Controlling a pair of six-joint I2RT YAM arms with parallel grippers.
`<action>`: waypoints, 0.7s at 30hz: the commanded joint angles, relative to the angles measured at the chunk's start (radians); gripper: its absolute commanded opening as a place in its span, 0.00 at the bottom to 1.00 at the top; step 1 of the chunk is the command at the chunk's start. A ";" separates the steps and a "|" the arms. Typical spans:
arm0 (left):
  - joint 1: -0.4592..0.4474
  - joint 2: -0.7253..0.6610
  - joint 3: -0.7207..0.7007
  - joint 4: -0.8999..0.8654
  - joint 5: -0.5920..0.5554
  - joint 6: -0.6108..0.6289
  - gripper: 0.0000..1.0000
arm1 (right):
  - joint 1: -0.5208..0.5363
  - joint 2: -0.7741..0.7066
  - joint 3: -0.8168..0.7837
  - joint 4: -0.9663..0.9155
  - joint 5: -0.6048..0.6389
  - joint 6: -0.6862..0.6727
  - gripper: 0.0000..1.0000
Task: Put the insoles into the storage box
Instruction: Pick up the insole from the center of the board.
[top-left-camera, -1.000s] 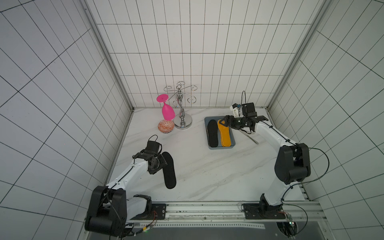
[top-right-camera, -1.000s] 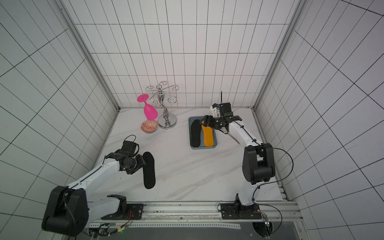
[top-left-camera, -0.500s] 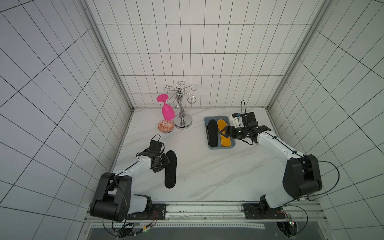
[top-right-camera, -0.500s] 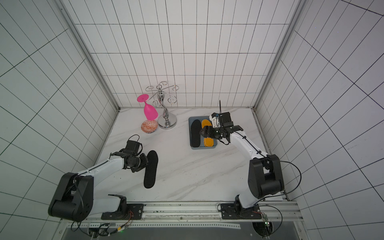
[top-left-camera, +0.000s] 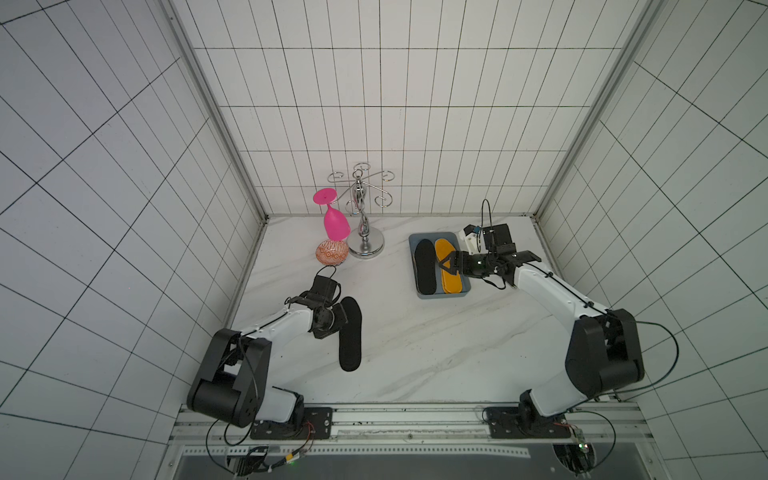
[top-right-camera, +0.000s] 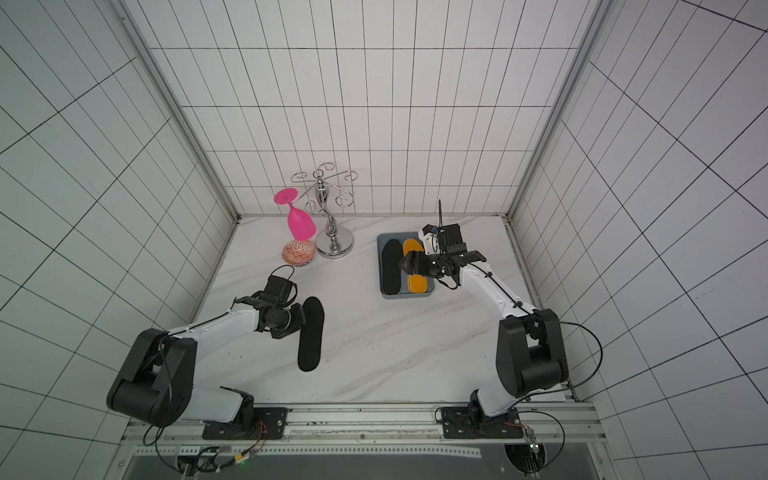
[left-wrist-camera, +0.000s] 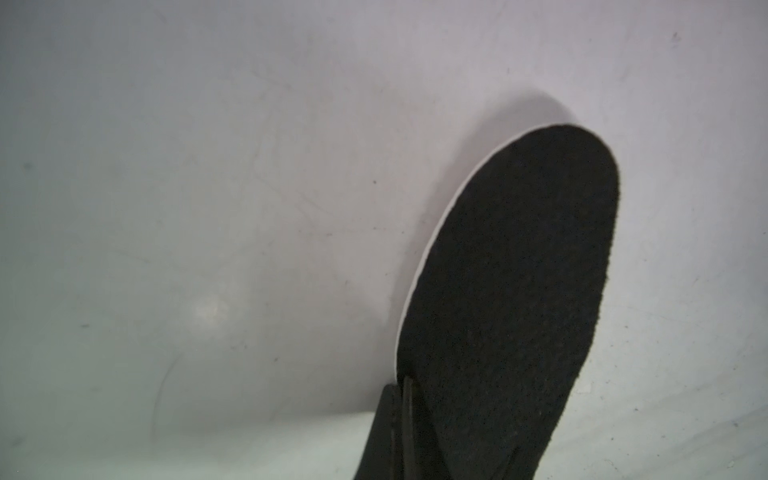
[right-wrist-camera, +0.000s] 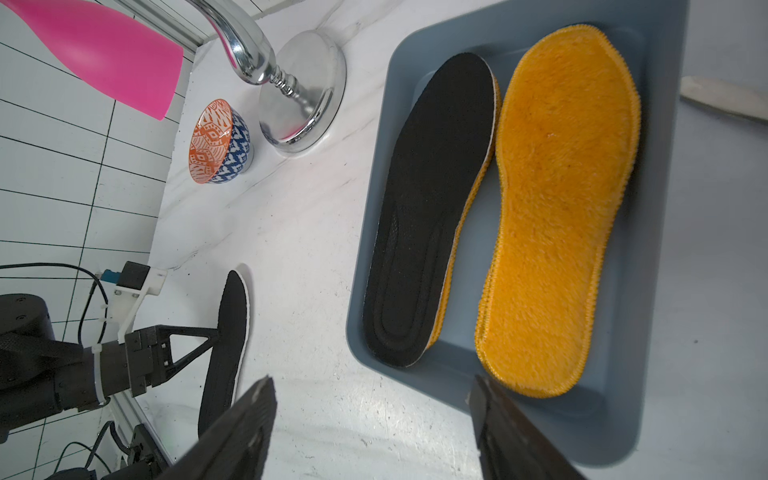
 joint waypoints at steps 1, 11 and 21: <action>-0.007 -0.043 0.021 -0.115 -0.012 0.039 0.00 | 0.009 -0.031 -0.028 0.007 -0.007 -0.002 0.76; 0.000 -0.165 0.085 -0.092 0.111 0.021 0.00 | 0.033 -0.044 -0.080 0.105 -0.096 0.105 0.76; -0.004 -0.260 0.118 0.013 0.222 -0.088 0.00 | 0.092 -0.073 -0.116 0.142 -0.149 0.161 0.76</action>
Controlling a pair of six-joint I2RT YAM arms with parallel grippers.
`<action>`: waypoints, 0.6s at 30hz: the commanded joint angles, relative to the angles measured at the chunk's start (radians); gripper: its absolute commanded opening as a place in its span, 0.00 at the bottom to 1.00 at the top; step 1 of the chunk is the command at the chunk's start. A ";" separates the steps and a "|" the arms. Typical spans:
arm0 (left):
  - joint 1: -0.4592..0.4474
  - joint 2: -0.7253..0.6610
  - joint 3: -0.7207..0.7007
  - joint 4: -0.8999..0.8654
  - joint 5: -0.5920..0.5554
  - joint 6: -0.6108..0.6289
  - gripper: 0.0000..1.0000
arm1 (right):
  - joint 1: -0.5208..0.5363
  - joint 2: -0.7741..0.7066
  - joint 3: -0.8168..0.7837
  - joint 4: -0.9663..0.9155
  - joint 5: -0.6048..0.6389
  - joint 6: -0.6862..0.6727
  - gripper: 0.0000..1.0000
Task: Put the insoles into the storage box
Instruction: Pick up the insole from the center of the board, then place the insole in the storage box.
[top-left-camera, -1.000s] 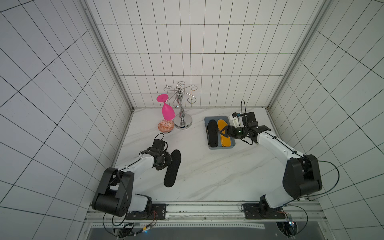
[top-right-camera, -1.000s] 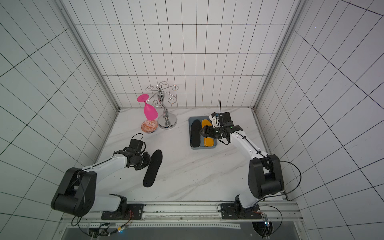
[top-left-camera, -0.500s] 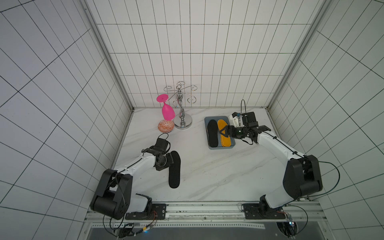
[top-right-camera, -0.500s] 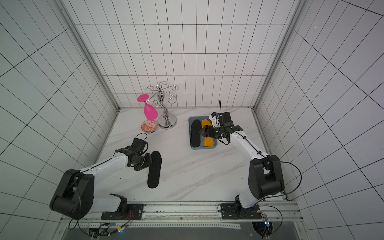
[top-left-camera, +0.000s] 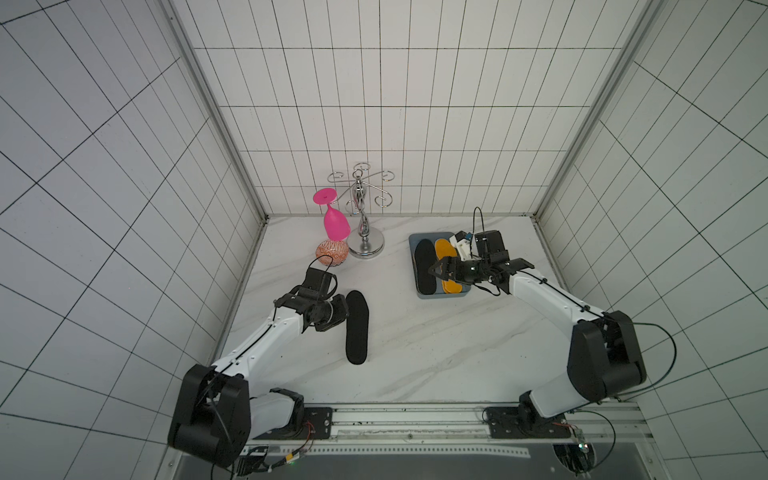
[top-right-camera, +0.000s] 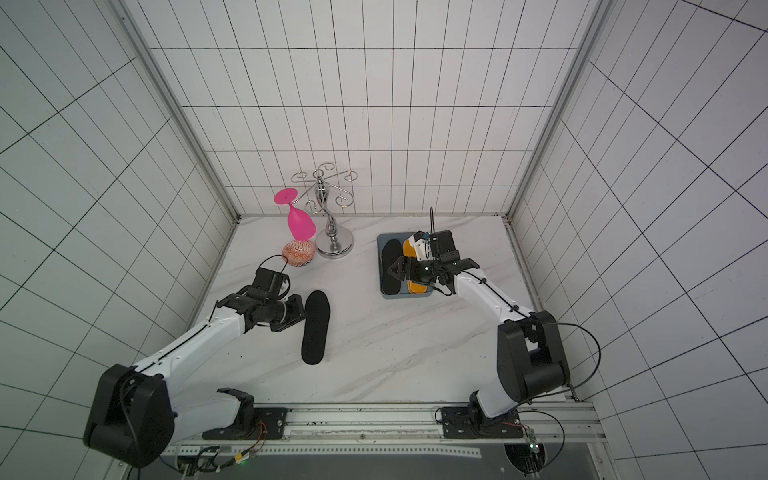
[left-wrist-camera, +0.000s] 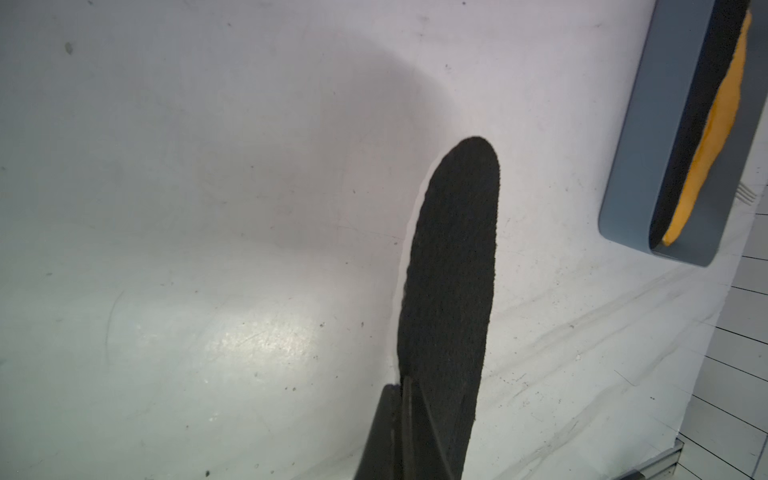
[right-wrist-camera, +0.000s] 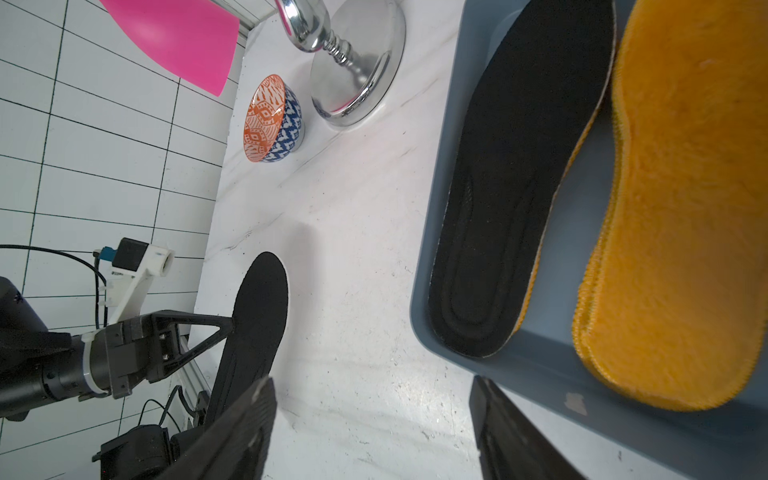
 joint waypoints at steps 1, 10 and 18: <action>-0.009 -0.059 0.035 0.136 0.068 -0.086 0.00 | 0.021 -0.051 -0.033 0.036 -0.041 0.040 0.76; -0.156 -0.091 0.028 0.430 -0.031 -0.287 0.00 | 0.054 -0.132 -0.102 0.106 -0.061 0.153 0.77; -0.297 -0.007 0.043 0.655 -0.104 -0.389 0.00 | 0.090 -0.158 -0.133 0.202 -0.114 0.233 0.70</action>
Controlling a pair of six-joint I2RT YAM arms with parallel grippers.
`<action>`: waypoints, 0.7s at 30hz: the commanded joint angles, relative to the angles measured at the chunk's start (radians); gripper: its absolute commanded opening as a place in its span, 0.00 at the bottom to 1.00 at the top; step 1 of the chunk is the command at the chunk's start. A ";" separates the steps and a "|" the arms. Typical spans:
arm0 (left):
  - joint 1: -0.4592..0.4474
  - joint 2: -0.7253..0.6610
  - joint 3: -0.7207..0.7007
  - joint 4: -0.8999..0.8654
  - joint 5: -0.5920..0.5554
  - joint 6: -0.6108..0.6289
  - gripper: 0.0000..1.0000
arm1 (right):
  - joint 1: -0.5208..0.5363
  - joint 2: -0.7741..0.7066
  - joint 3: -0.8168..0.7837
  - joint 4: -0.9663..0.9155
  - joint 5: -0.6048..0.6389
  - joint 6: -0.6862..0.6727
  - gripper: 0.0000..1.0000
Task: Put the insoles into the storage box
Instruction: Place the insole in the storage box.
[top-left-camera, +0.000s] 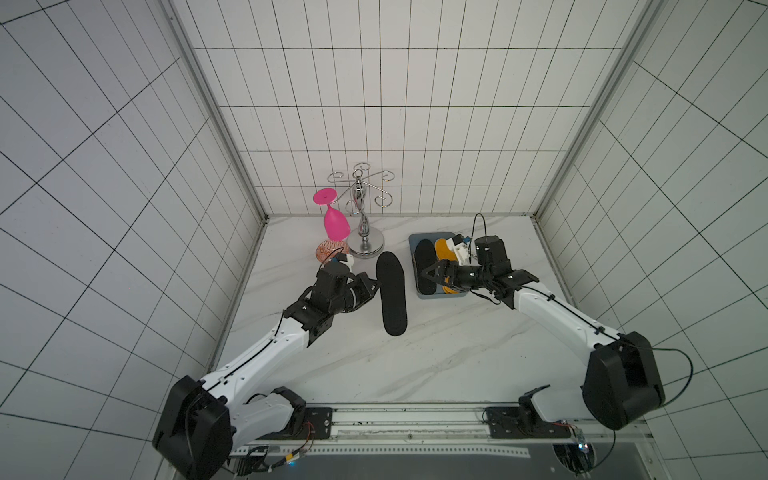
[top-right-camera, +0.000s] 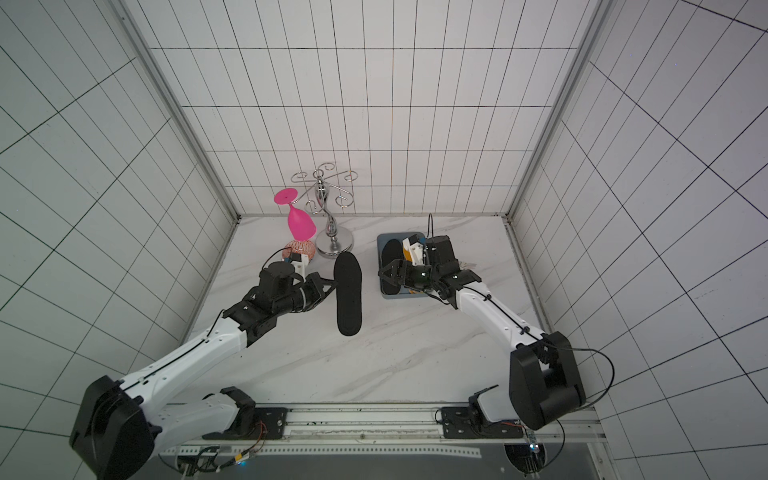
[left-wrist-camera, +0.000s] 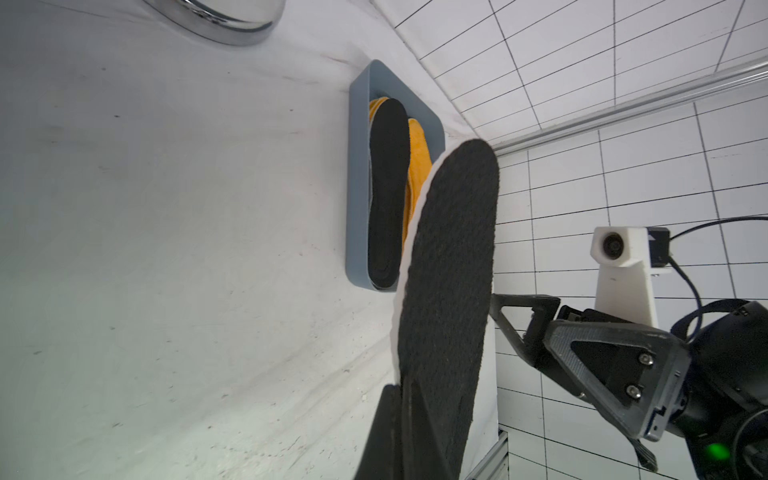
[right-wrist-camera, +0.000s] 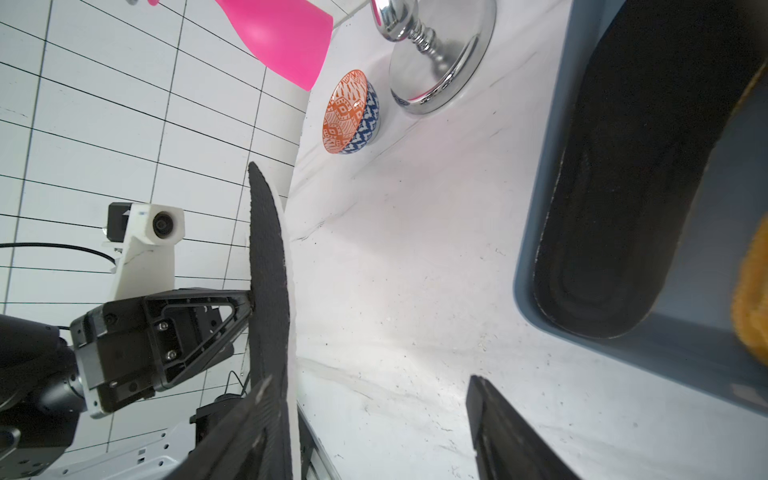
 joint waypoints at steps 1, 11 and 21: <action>-0.043 0.048 0.046 0.144 -0.049 -0.053 0.00 | 0.021 -0.024 -0.038 0.081 -0.044 0.049 0.67; -0.104 0.125 0.094 0.207 -0.071 -0.060 0.00 | 0.033 -0.003 -0.033 0.117 -0.083 0.062 0.39; -0.110 0.157 0.107 0.212 -0.051 -0.051 0.06 | 0.033 -0.008 -0.008 0.098 -0.096 0.054 0.06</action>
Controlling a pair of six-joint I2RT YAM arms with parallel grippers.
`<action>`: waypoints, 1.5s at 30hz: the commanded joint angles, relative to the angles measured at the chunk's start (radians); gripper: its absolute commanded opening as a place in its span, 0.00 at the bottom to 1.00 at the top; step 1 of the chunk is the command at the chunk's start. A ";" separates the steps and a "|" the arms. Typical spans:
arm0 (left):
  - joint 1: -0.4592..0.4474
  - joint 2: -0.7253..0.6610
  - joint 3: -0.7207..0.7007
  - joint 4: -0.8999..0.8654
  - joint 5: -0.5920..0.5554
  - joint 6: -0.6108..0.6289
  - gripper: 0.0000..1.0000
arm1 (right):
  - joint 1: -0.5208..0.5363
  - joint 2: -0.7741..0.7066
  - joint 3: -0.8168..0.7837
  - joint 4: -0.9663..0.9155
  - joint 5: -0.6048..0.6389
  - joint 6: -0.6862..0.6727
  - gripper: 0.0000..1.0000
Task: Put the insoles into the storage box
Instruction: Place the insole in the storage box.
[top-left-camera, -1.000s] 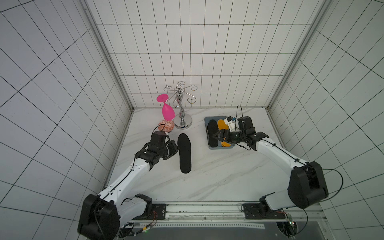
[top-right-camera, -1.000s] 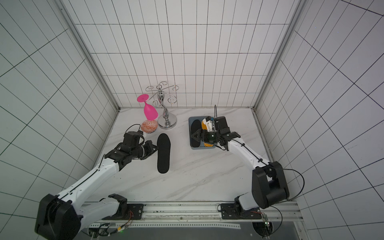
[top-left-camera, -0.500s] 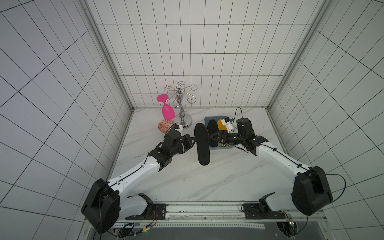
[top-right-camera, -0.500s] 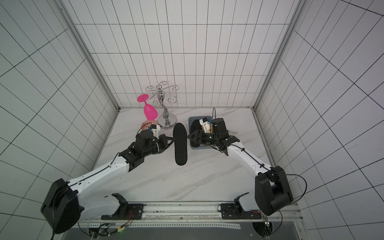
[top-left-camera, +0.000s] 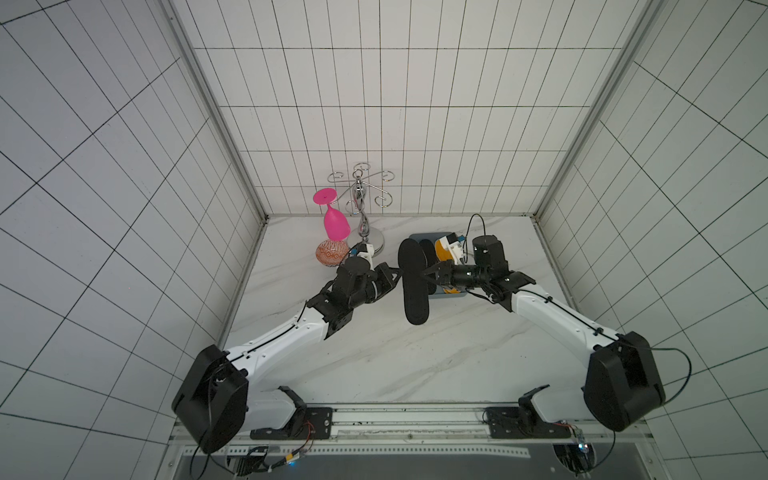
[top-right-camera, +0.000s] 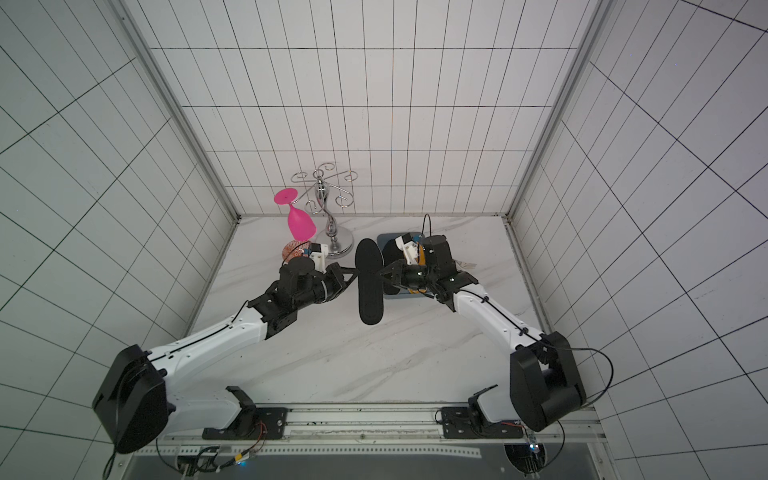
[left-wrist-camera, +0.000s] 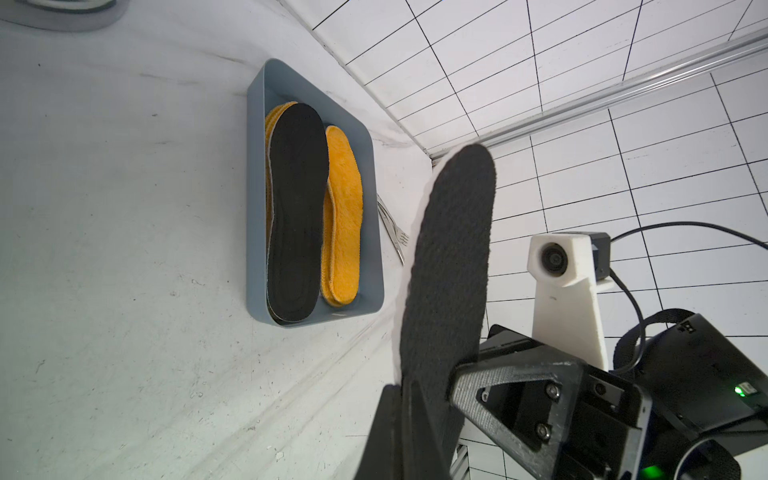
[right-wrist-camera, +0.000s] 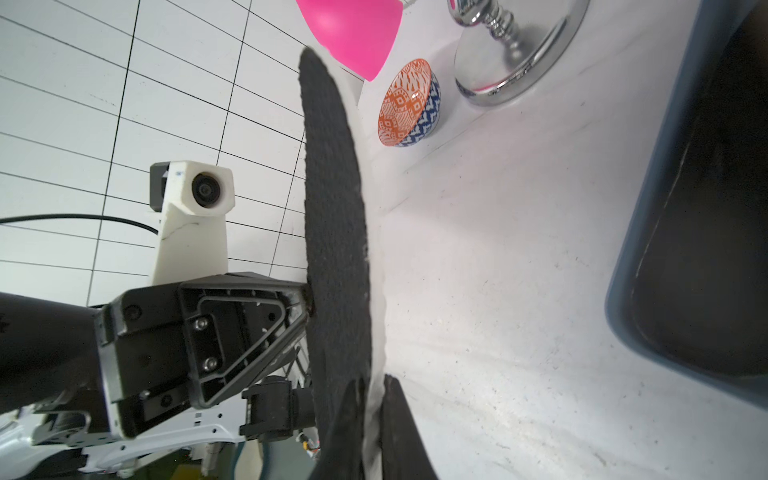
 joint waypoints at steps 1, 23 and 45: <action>-0.006 0.015 0.032 0.024 0.014 0.010 0.10 | 0.004 -0.007 0.008 -0.020 -0.012 -0.028 0.05; 0.010 0.096 0.122 -0.111 0.224 0.167 0.42 | -0.054 -0.032 0.044 -0.101 -0.046 -0.081 0.00; -0.001 0.142 0.175 -0.171 0.258 0.227 0.10 | -0.088 -0.038 0.025 -0.011 -0.111 0.006 0.00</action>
